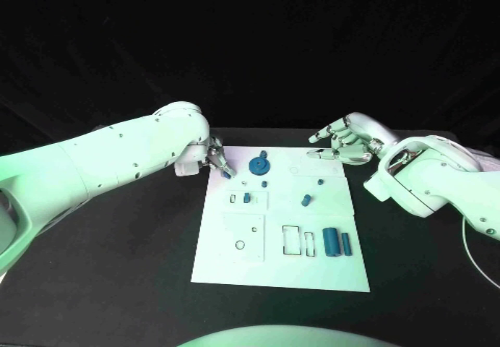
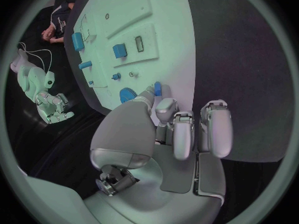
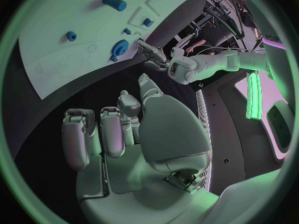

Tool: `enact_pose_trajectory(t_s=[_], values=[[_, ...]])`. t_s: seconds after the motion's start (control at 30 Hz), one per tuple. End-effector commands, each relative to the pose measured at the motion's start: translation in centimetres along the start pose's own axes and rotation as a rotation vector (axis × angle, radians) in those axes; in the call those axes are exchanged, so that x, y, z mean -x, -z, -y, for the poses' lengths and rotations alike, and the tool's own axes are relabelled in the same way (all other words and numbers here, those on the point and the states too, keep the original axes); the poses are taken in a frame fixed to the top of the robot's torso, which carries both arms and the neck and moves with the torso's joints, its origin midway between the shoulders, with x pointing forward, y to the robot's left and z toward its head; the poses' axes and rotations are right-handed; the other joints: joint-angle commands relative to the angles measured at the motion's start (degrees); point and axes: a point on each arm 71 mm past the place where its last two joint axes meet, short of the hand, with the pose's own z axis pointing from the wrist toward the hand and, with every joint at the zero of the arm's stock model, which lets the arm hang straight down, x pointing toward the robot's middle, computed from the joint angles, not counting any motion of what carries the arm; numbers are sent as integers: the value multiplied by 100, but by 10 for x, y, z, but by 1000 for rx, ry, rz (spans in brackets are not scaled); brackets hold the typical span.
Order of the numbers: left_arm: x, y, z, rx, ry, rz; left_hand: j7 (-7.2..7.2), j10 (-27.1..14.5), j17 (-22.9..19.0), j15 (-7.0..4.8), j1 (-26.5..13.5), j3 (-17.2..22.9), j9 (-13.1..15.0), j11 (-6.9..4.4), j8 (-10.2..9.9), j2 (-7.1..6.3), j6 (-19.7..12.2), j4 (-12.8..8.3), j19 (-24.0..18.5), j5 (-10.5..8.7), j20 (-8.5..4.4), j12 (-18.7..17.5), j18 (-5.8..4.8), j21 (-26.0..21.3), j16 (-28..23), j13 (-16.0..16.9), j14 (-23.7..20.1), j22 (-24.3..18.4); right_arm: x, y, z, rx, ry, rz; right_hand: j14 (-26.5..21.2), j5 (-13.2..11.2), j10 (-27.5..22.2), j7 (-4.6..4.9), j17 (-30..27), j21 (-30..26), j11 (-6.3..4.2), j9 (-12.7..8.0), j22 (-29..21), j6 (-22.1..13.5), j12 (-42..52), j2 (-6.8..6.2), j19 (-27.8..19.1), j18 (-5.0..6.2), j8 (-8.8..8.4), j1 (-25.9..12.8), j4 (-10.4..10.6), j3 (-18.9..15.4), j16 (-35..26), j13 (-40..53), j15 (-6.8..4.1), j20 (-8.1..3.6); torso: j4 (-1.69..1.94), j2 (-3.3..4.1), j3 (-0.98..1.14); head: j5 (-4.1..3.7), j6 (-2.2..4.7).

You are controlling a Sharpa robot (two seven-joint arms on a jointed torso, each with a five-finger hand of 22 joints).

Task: Assemble the parts on the task board

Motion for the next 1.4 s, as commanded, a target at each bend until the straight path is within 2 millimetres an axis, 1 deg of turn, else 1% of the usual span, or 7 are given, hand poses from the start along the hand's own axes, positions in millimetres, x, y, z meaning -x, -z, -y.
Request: enact_pose_trajectory(t_s=[0.03,0.1,0.23,0.4,0.9,1.17,1.4], values=[[1,0,1,-29,45,16,15,-3,1508,-36,270,488,31,-36,48,111,-55,-218,75,-116,-38,-37,20,21,17,-21,593,538,-1,0,0,2,5,-13,312,30,-39,22,183,-25,6,7,628,11,-21,19,-3,4,-24,-16,3,-27,-25,-1,-39,-24,-1,2,1,0,-5],[2,1,1,-41,66,26,17,17,1508,-26,233,742,64,-35,92,62,-60,-264,80,-131,-29,-28,17,24,17,-19,593,548,-2,0,0,2,5,-15,312,32,-39,21,181,-26,6,7,627,12,-21,20,-4,4,-24,-15,3,-29,-27,-1,-39,-24,-3,1,0,-2,-8],[1,4,0,-69,114,37,12,44,1508,-18,-119,1573,195,-32,268,-214,-109,-348,82,-169,-10,-21,15,17,17,-45,593,561,-2,-1,0,0,6,-19,312,33,-39,21,178,-27,6,7,626,13,-22,21,-5,4,-24,-15,4,-31,-29,-2,-39,-24,-5,2,0,-11,-15],[-1,11,-4,-98,149,47,9,48,1508,-21,-238,1811,234,-25,324,-307,-126,-401,83,-157,-17,-18,17,14,17,-55,593,566,-2,-1,1,-3,6,-22,312,33,-39,21,178,-27,6,7,626,13,-22,21,-5,4,-24,-15,4,-31,-29,-2,-39,-24,4,-1,4,-13,-15],[-31,32,-13,-159,135,98,-12,98,1508,-32,-345,2082,275,-42,399,-499,-112,-515,112,-158,-27,29,5,48,17,-20,593,620,-3,0,3,-8,6,-25,311,33,-40,21,174,-28,6,7,623,15,-24,20,-6,5,-23,-18,8,-39,-33,-5,-39,-25,7,-4,-2,30,-17],[-48,33,-13,-182,76,131,-21,122,1508,-36,-362,2133,282,-50,418,-551,-96,-539,124,-158,-30,49,0,63,17,0,593,642,-4,0,2,-7,5,-26,311,33,-40,21,174,-28,6,7,623,15,-24,20,-6,5,-23,-18,8,-39,-33,-5,-39,-25,4,3,-14,42,-17],[-61,32,-11,-183,25,114,-25,131,1508,-39,-370,2156,285,-54,425,-573,-89,-549,126,-159,-32,55,-1,65,17,5,593,645,-4,0,3,-8,5,-27,311,33,-40,21,174,-28,6,7,623,15,-24,20,-6,5,-23,-18,8,-39,-33,-5,-39,-25,-4,7,-7,44,-34]])
